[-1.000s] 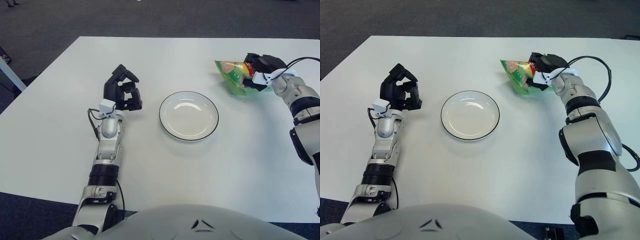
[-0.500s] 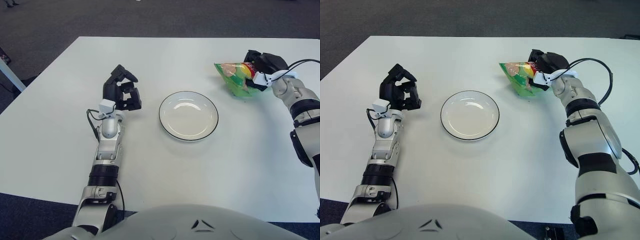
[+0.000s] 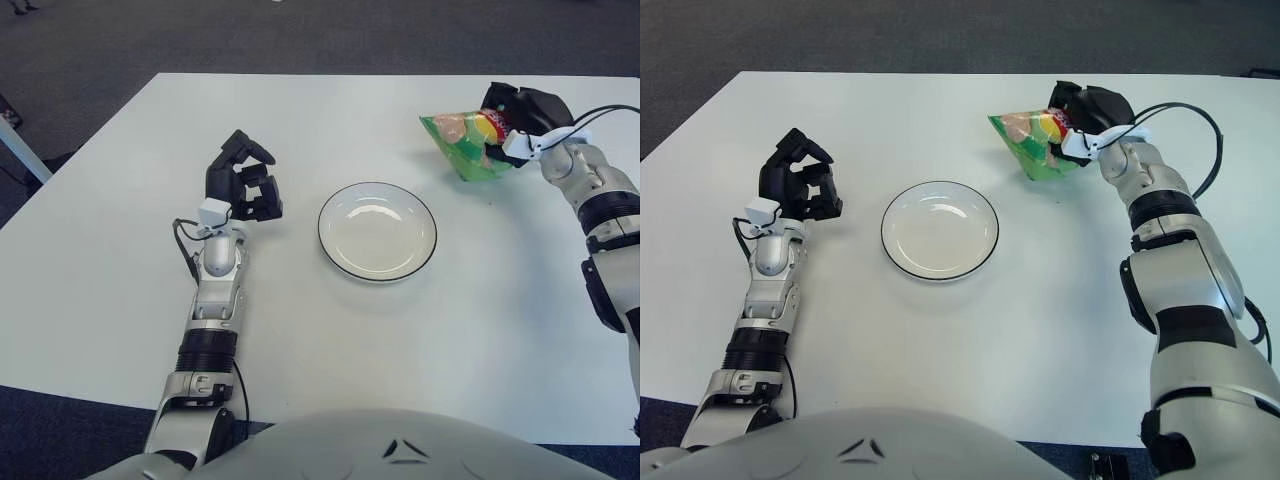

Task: Put the snack into the plate.

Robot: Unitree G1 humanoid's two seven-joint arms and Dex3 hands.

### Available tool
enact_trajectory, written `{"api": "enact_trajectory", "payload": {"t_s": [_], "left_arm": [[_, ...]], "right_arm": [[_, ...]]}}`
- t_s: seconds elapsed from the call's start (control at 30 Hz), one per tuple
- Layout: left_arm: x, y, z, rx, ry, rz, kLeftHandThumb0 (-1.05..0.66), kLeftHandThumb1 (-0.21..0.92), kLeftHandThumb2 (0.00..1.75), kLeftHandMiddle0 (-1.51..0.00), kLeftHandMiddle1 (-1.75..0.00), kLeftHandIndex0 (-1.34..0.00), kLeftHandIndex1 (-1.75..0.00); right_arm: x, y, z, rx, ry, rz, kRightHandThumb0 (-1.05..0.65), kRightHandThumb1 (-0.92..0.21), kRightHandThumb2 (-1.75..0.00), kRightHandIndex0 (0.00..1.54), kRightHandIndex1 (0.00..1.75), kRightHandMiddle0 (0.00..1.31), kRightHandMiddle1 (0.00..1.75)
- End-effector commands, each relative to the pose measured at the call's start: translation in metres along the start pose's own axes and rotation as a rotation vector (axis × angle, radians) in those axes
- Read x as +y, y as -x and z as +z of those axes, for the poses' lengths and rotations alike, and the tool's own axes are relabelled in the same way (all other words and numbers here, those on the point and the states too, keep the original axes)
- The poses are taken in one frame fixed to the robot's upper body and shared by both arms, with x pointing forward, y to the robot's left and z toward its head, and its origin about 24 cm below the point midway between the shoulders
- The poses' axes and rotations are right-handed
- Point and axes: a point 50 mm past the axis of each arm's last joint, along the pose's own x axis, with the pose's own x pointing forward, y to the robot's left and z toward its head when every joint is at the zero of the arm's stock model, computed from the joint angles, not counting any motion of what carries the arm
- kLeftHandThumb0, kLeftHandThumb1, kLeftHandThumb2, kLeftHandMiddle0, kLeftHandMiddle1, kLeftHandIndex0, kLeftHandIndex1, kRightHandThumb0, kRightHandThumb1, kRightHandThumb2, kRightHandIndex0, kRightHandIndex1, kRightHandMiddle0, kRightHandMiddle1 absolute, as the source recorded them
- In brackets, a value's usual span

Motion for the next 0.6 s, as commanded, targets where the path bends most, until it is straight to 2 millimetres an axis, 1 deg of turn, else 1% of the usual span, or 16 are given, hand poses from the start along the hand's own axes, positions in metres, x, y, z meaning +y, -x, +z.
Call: {"api": "enact_trajectory", "payload": {"t_s": [0.0,0.07,0.23,0.4,0.57], "left_arm": [[0.004,0.052,-0.048,0.283,-0.004,0.056,-0.53,0.21,1.45,-1.37,-1.75,-0.71,-1.75],[0.004,0.052,-0.049,0.294,0.0,0.048,-0.53,0.21,1.45,-1.37,-1.75,-0.71,-1.75],[0.004,0.052,-0.05,0.306,0.003,0.048,-0.52,0.22,1.44,-1.37,-1.75,-0.7,-1.75],[0.005,0.052,-0.051,0.311,0.004,0.06,-0.51,0.24,1.41,-1.37,-1.75,-0.68,-1.75],[0.005,0.051,-0.051,0.317,0.001,0.059,-0.51,0.24,1.41,-1.37,-1.75,-0.68,-1.75]], "right_arm": [[-0.026,-0.011,0.014,-0.059,-0.047,-0.086,0.0,-0.03,-1.63,0.82,1.7,0.61,1.75],[-0.033,-0.013,0.019,-0.084,-0.074,-0.106,0.0,-0.03,-1.63,0.82,1.7,0.61,1.75],[-0.043,-0.016,0.03,-0.135,-0.109,-0.146,0.0,-0.03,-1.63,0.82,1.7,0.61,1.75],[-0.05,-0.019,0.041,-0.18,-0.151,-0.176,0.0,0.01,-1.67,0.86,1.69,0.64,1.75],[-0.057,-0.019,0.055,-0.237,-0.201,-0.195,0.0,0.03,-1.69,0.88,1.68,0.65,1.75]]}}
